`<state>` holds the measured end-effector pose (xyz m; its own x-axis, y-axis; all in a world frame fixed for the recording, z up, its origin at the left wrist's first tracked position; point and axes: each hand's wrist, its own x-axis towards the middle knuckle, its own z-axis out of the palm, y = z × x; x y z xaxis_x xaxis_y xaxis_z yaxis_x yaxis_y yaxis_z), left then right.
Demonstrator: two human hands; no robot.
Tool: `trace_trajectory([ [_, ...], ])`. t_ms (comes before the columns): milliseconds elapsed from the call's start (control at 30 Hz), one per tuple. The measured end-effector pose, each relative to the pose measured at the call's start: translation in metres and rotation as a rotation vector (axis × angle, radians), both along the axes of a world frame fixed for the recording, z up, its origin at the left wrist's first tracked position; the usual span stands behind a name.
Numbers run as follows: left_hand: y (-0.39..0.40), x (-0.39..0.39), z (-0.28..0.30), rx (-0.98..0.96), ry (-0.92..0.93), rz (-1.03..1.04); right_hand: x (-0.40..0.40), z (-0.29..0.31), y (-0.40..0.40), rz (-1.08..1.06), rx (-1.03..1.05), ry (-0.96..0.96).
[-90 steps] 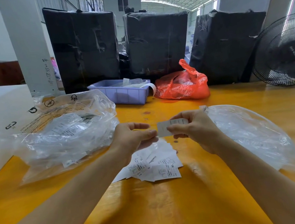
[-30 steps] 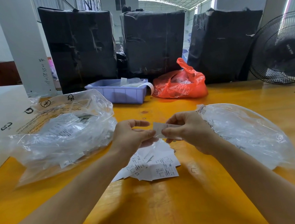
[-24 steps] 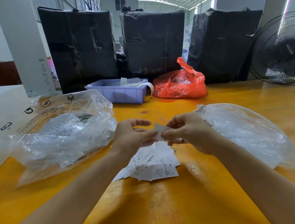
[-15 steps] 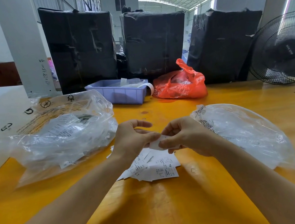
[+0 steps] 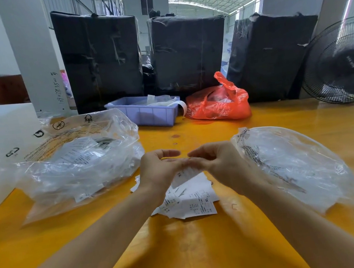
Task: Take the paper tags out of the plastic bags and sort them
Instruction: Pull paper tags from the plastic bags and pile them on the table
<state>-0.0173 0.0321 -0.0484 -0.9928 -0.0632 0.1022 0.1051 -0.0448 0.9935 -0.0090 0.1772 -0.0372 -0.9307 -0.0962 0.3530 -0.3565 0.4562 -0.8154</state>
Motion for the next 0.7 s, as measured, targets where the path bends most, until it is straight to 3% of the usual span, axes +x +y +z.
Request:
trace_trajectory([
  [167, 0.000, -0.002, -0.003, 0.133, 0.034, 0.112, 0.003, -0.002, -0.009, 0.097, -0.149, -0.184],
  [333, 0.004, 0.000, -0.003, 0.222, 0.052, 0.120, 0.006, -0.005, -0.015, 0.154, -0.100, -0.070],
  [433, 0.002, -0.002, 0.001, 0.164, -0.007, 0.084, 0.002, -0.003, -0.010, 0.038, -0.118, -0.017],
  [567, -0.005, -0.002, 0.006, -0.002, -0.123, -0.112, 0.000, 0.000, 0.000, -0.024, -0.195, -0.022],
  [700, -0.011, -0.005, 0.006, -0.152, -0.122, -0.199, -0.002, 0.002, 0.001, -0.055, -0.265, 0.020],
])
